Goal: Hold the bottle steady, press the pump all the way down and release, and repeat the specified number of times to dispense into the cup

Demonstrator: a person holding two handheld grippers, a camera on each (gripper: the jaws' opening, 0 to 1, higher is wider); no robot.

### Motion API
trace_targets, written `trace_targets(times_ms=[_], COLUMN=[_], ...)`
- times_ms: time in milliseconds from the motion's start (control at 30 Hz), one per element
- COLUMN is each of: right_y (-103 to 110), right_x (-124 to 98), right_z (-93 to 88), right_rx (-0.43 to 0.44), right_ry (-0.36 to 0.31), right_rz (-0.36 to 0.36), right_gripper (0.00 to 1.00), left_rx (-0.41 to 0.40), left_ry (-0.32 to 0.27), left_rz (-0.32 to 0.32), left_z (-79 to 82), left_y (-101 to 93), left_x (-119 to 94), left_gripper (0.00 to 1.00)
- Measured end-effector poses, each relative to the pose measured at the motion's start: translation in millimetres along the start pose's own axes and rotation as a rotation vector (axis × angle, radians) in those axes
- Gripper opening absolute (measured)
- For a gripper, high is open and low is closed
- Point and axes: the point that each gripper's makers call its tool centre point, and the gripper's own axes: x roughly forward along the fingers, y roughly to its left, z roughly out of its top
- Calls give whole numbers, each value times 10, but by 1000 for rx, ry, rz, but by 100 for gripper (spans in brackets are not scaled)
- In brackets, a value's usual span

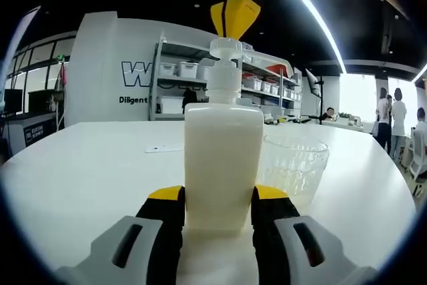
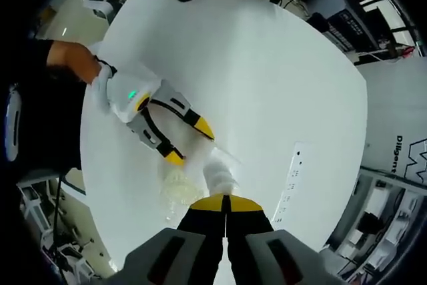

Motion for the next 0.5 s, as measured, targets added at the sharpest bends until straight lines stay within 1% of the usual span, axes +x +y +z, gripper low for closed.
trace_targets(times_ms=[67, 100, 133, 167, 233, 300, 333, 500], right_y=[-11, -24, -73, -76, -60, -64, -66, -76], right_x=[1, 1, -13, -25, -51, -50, -47, -48], right_z=[-2, -5, -22, -27, -25, -28, -35, -39], right_rx=[-13, -34, -32, -15, -36, -36, -23, -35], right_ry=[8, 15, 27, 29, 28, 26, 18, -14], right_rz=[-13, -25, -51, -54, -49, -49, -45, -38], right_gripper=[0, 0, 0, 0, 0, 0, 0, 0], left_rx=[1, 1, 1, 1, 1, 0, -1, 2], left_ry=[1, 1, 1, 1, 0, 0, -1, -7], left_rz=[1, 0, 1, 0, 0, -1, -1, 0], left_z=[2, 2, 3, 2, 2, 2, 2, 4], left_y=[10, 10, 12, 10, 9, 9, 9, 8], left_x=[9, 9, 11, 10, 9, 8, 8, 6], left_gripper=[38, 38, 38, 38, 38, 38, 38, 38])
